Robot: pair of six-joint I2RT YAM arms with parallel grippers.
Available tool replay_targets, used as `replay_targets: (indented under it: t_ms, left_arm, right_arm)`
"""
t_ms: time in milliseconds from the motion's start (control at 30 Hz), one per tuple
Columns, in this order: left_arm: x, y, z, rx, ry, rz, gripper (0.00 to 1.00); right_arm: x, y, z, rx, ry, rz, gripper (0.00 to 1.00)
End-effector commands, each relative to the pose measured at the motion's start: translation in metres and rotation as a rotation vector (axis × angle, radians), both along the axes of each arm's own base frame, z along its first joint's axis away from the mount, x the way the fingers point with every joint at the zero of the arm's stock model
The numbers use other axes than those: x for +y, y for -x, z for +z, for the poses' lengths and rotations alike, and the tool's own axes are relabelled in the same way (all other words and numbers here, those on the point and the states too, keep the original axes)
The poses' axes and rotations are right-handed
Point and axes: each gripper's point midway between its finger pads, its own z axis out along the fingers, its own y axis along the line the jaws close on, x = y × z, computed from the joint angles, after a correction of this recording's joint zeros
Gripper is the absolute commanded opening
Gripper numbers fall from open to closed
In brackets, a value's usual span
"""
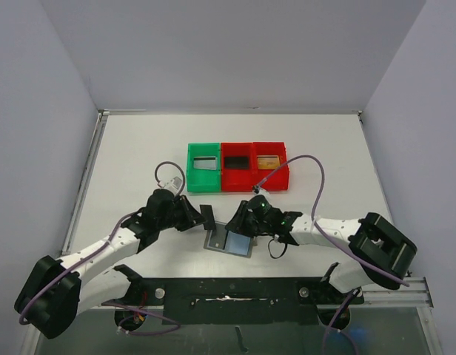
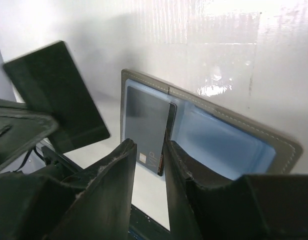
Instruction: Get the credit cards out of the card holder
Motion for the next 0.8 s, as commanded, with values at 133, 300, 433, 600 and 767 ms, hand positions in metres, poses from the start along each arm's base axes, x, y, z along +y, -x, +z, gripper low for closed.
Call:
replay_targets:
  t_ms: [133,300,433,600,767]
  left_arm:
    - [0.010,-0.009,0.019,-0.084,0.016,0.048,0.00]
    - [0.010,-0.012,0.024,-0.110,0.031,0.057,0.00]
    - [0.013,-0.017,0.032,-0.125,0.055,0.088,0.00]
    - [0.017,-0.018,0.042,-0.164,0.078,0.098,0.00]
    - [0.017,-0.018,0.048,-0.189,0.141,0.084,0.00]
  right_arm:
    - [0.009,-0.001,-0.023,0.001,0.250,0.079,0.35]
    - [0.021,-0.009,-0.003,-0.081,0.232,0.115,0.49]
    - [0.025,-0.027,0.030,-0.182,0.200,0.092,0.61]
    - [0.011,-0.043,0.057,-0.249,0.200,0.042,0.66]
    - [0.001,-0.057,0.089,-0.346,0.055,-0.008,1.00]
